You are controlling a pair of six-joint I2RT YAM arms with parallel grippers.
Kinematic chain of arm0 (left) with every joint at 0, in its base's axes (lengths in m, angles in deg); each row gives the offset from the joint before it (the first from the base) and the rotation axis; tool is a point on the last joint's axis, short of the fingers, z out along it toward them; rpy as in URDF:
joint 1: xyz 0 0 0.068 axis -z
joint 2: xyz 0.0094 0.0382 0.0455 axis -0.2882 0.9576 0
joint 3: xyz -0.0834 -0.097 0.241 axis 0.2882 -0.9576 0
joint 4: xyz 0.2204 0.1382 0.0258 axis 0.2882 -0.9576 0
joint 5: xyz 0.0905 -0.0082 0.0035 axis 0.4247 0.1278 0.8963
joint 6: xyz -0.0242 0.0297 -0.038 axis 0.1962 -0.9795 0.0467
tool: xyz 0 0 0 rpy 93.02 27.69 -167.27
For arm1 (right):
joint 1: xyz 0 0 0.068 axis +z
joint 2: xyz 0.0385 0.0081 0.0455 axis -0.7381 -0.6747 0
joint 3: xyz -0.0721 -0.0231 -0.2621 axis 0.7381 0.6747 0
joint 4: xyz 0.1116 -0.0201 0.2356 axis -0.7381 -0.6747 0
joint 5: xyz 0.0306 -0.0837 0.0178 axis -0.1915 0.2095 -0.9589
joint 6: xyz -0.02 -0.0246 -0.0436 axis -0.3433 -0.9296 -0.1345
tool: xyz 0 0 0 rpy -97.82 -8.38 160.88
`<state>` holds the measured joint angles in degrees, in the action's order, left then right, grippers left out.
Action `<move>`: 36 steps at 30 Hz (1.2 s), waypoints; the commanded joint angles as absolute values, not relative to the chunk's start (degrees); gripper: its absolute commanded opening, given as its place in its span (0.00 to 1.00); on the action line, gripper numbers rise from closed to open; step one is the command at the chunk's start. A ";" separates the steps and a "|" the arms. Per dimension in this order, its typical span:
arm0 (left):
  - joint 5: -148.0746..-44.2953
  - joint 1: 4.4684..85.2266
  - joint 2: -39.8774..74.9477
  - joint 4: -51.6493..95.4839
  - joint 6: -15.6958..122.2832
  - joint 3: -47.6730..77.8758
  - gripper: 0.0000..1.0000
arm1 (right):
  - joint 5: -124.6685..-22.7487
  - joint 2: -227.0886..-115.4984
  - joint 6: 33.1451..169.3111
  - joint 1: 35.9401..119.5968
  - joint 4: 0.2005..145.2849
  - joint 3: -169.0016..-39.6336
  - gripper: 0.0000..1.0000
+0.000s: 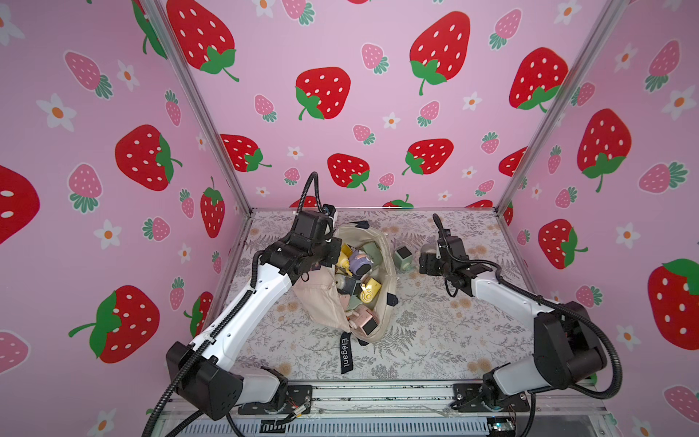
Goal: Take out the pencil sharpeners from the tote bags
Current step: Place the pencil sharpener at the center of the board, then pick up the pencil sharpener from the canvas bag.
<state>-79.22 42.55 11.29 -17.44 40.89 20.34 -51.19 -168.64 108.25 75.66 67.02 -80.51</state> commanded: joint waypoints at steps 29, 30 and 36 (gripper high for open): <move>-83.07 40.50 11.98 -20.57 41.96 21.45 0.00 | -40.34 -167.97 104.64 82.29 67.86 -82.42 0.99; -83.24 40.49 11.96 -20.59 41.96 21.54 0.00 | -40.48 -166.57 104.15 83.40 67.57 -82.41 0.99; -83.08 40.52 11.89 -20.52 41.87 21.36 0.00 | -38.54 -160.28 100.69 86.85 69.68 -79.21 0.99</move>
<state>-82.50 40.74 11.40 -17.53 42.10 20.34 -41.79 -161.21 102.54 87.07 68.46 -82.13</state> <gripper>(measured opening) 0.047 0.994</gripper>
